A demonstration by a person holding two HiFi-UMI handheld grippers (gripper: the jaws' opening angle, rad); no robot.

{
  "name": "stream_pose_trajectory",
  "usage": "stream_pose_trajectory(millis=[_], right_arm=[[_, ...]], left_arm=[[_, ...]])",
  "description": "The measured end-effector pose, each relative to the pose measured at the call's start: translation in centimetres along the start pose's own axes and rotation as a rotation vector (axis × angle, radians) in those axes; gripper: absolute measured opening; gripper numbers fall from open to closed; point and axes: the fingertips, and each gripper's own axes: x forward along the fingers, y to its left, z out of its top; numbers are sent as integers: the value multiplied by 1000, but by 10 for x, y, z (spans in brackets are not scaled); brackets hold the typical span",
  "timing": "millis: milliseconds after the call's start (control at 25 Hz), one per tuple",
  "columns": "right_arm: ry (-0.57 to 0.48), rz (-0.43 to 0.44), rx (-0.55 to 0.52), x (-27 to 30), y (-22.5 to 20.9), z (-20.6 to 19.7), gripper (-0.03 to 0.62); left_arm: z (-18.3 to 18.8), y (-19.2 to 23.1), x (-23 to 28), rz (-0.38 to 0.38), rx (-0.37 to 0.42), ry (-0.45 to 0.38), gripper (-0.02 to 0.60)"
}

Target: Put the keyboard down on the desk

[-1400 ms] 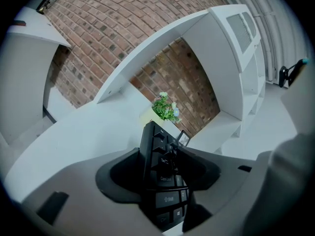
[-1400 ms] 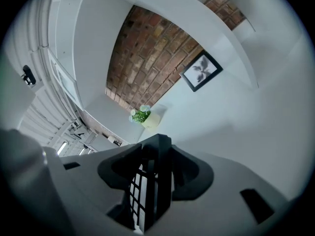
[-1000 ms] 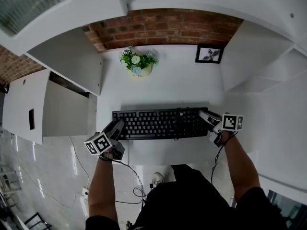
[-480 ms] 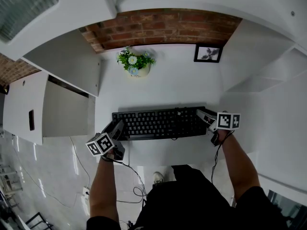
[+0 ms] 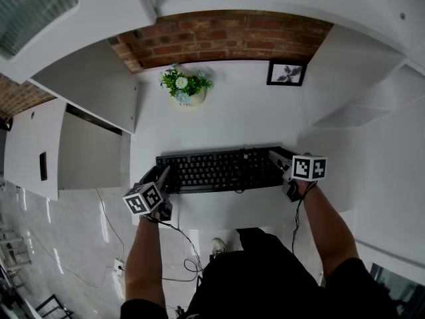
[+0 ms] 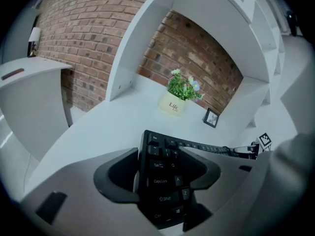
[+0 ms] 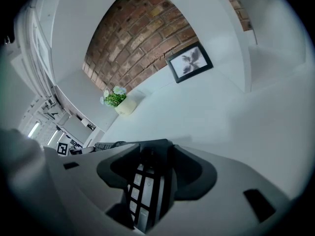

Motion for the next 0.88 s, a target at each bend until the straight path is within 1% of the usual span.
stream_pose_trajectory(millis=[120,240,280,360,480,600,640,680,720,800,880], right_arm=[[-3,-11,-6,-1,1,1,216],[-10,-34,-25,-3,-1,1,216],[-12,-47,-44,-4,-1,1,216],[-17,-78,-97,-5,-1,2,218],[-28,-121,-174,-10,-2,3,218],[-69,-156,-215,-19,0,7,216],[-93,-170,-225,-24,1,10,203],[-122,-185,-239,-30,3,14,174],[-153,-198,-255,-37,6,18,134],[-213,-202,-283,-49,14,26,33],[-259,-173,-294,-58,29,29,21]], left_arm=[[2,-1,-1,26,46,3,265],[4,-2,-3,35,54,-5,262],[5,-1,-5,43,58,-12,260],[6,1,-8,58,65,-22,233],[8,0,-14,57,75,-37,227],[13,-4,-21,51,82,-61,221],[15,-6,-24,49,86,-71,215],[17,-8,-28,47,92,-82,207],[20,-10,-33,48,101,-95,198],[27,-16,-43,47,122,-124,187],[31,-24,-53,30,144,-152,166]])
